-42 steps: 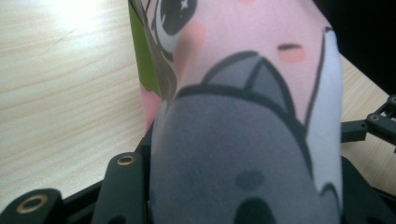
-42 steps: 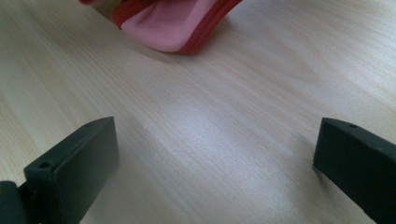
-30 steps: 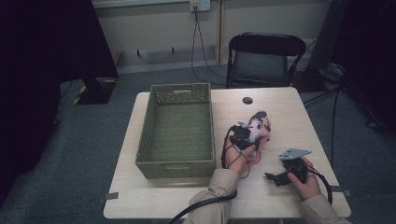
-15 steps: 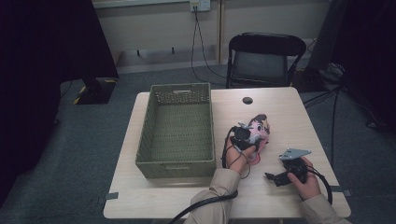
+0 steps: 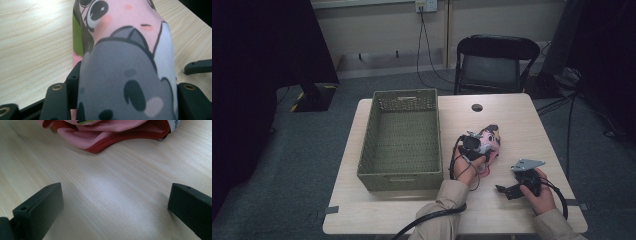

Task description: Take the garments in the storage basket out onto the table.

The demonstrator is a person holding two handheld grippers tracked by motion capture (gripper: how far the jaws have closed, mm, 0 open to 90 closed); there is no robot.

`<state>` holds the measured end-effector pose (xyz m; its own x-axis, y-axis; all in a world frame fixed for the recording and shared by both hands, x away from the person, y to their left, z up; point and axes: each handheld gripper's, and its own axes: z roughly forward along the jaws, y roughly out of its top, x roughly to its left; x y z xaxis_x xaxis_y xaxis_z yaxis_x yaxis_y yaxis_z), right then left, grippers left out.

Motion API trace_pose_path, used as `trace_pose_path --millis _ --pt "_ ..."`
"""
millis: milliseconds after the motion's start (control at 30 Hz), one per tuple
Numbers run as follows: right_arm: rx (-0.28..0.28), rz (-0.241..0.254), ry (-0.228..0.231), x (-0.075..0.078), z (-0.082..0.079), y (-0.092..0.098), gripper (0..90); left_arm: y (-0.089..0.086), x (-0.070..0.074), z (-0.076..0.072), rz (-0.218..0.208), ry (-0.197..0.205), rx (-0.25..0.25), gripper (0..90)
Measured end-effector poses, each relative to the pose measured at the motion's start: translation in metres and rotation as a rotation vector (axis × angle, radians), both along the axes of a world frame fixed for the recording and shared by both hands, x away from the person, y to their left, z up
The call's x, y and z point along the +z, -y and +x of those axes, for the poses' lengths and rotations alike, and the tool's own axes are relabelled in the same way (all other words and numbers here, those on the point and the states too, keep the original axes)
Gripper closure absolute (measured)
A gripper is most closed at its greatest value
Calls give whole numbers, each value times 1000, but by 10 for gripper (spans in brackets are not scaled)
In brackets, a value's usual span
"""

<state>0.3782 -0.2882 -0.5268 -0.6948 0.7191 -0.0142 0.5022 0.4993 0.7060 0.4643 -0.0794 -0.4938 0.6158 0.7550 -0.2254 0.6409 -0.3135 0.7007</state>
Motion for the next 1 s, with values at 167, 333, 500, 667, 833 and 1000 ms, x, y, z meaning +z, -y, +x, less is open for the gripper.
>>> trace_pose_path --millis 167,333,500,667,833,1000 --pt "0 0 0 0 0 0 0 -1 1 1 1 0 6 349" --pt "0 0 0 0 0 0 0 -3 3 2 -11 -6 9 305" --pt "0 0 0 0 0 0 0 -4 4 2 -14 -23 31 184" --pt "0 0 0 0 0 0 0 -7 7 2 -40 -33 40 106" --pt "0 0 0 0 0 0 0 -11 19 -2 -88 -21 22 39" --pt "0 0 0 0 0 0 0 -14 23 -6 -109 -14 9 19"
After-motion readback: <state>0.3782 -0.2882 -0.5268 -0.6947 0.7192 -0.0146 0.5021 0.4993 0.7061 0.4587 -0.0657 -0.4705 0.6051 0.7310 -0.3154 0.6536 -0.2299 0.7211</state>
